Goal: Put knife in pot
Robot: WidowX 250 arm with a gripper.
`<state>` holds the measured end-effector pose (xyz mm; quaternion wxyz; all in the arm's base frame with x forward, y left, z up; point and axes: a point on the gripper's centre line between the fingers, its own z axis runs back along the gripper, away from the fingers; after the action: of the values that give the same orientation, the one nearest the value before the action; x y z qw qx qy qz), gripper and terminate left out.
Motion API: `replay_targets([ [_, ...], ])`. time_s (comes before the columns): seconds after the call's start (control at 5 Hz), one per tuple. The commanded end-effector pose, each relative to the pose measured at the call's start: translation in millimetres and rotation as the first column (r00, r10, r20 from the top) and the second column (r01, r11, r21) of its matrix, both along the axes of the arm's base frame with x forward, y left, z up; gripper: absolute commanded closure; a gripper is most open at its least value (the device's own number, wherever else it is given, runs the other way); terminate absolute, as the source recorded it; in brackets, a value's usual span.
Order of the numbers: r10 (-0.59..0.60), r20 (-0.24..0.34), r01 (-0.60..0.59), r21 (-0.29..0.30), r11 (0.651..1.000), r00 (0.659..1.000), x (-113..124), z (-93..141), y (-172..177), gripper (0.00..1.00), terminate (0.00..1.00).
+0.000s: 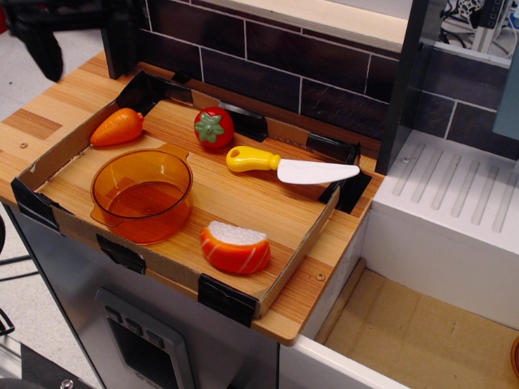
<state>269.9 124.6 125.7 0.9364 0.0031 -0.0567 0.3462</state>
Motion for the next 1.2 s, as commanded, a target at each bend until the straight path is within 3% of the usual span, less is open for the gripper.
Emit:
replay_targets([
  [0.0, 0.454, -0.017, -0.454, -0.071, 0.888, 0.891, 17, 18, -40, 0.00, 0.00],
  [0.2, 0.658, -0.044, -0.657, -0.135, 0.741, 0.752, 30, 9, -59, 0.00, 0.00],
  [0.4, 0.760, -0.056, -0.758, -0.150, 0.634, 0.647, 35, -4, -75, 0.00, 0.00],
  [0.6, 0.782, -0.036, -0.774, -0.185, 0.606, 0.622, 44, -10, -92, 0.00, 0.00],
  [0.8, 0.788, 0.007, -0.773, -0.192, 0.605, 0.616, 61, -31, -108, 0.00, 0.00],
  [1.0, 0.794, 0.027, -0.782, -0.161, 0.603, 0.607, 71, -56, -113, 0.00, 0.00],
])
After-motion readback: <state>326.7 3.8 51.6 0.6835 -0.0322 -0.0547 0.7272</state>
